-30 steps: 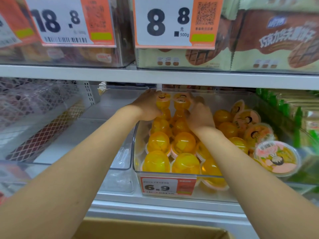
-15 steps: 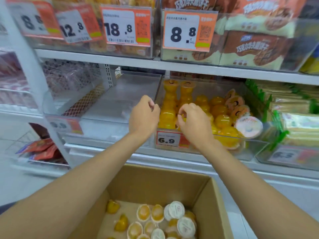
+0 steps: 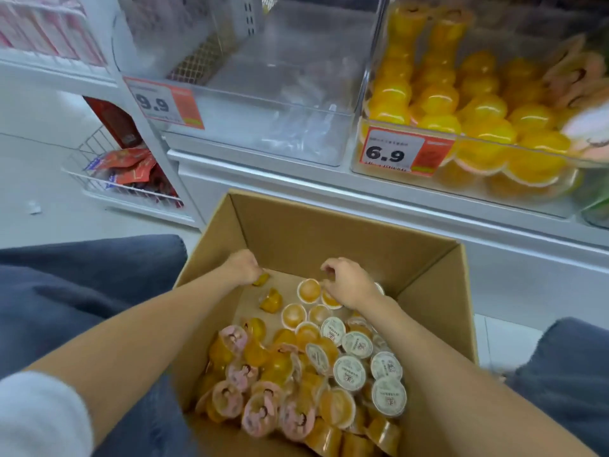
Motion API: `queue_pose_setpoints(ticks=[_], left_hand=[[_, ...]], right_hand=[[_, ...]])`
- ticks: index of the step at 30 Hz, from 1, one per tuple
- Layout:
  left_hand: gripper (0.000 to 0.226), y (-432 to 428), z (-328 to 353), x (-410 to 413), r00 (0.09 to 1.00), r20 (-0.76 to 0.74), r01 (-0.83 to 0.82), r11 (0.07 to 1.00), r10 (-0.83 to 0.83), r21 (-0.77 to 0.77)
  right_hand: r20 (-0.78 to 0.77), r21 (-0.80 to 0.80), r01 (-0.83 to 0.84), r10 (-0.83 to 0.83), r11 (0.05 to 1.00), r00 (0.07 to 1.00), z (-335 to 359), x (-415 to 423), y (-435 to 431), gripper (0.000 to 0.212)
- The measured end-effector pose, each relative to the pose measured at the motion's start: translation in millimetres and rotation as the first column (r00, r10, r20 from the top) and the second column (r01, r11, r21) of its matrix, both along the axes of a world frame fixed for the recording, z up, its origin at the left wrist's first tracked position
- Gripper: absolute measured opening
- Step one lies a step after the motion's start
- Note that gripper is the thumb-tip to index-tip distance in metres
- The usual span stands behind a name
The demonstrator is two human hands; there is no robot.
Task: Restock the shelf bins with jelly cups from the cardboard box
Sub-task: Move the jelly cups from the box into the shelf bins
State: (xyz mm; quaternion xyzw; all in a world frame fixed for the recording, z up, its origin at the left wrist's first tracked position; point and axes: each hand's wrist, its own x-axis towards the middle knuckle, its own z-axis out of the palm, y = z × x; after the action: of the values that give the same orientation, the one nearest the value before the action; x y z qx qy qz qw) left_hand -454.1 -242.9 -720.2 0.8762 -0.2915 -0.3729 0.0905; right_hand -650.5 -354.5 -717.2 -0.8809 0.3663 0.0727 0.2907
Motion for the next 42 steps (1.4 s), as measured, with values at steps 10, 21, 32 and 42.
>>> queue_pose_setpoints(ticks=[10, 21, 32, 42], left_hand=[[0.082, -8, -137, 25, 0.970, -0.090, -0.227, 0.974, 0.228, 0.022], [0.050, -25, -167, 28, 0.904, -0.174, -0.397, 0.918, 0.391, 0.005], [0.028, -9, -21, -20, 0.912, -0.381, -0.253, 0.938, 0.150, -0.236], [0.050, -40, 176, -94, 0.994, 0.078, 0.113, 0.688, -0.082, -0.716]], right_hand=[[-0.179, 0.202, -0.192, 0.229, 0.960, 0.957, -138, 79, 20, 0.059], [0.003, 0.184, 0.038, -0.039, 0.982, 0.999, -185, 90, 49, 0.057], [0.421, 0.004, 0.209, -0.192, 0.978, 0.887, -45, 8, 21, 0.054], [0.728, -0.232, 0.406, -0.119, 0.884, 0.675, 145, -62, -11, 0.054]])
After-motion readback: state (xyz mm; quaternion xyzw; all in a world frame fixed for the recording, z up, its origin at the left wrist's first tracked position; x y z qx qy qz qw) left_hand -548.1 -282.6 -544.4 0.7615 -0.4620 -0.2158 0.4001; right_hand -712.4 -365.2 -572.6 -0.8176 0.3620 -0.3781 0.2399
